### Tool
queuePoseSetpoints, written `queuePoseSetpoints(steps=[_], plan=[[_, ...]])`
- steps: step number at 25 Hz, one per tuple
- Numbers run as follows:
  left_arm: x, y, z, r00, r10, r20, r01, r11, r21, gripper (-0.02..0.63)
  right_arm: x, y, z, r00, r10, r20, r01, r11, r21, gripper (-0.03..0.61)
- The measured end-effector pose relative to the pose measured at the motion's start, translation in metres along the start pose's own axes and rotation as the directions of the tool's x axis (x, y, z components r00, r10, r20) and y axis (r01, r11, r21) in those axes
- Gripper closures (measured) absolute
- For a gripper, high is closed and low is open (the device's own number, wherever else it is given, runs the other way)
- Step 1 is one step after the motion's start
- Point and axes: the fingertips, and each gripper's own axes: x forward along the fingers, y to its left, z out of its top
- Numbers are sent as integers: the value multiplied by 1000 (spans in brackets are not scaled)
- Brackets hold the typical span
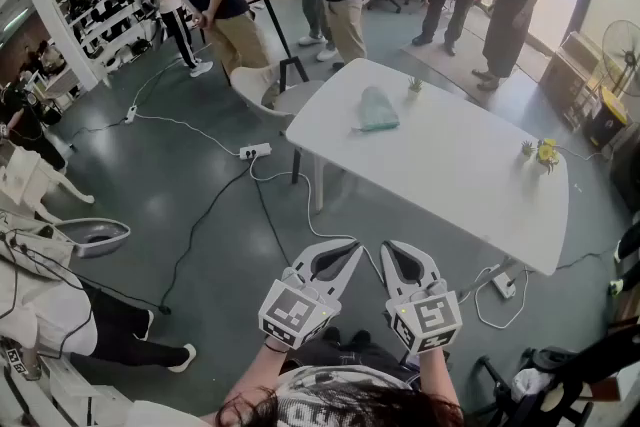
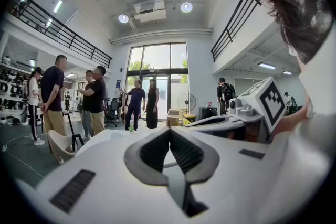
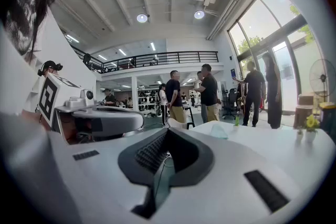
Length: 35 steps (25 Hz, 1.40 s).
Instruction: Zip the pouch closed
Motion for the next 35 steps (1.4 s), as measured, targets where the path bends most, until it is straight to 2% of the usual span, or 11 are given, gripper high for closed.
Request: queuePoseSetpoints(steps=[3,18,23,30,35], plan=[[5,0,-7,1000,11,-17,-11,1000,5,601,-1,-6,1,1000,4,6,-4,1000,6,583],[34,-20,-9,1000,24,-2,-24,1000,-8,600,-12,-33,-12,1000,26,3,-26,1000,9,581],[50,-28,-28,1000,31,-3,-31,999,-11,600,-14,-51,-32,999,34,4,-34,999,12,581],[63,-4,-28,998,59,-23,-59,998,-8,600,11,-61,-32,998,63,-1,-63,998,30,581],[78,30,-29,998,58,-31,-58,998,-19,600,46,-70,-27,998,68,-8,-68,997,41,581]])
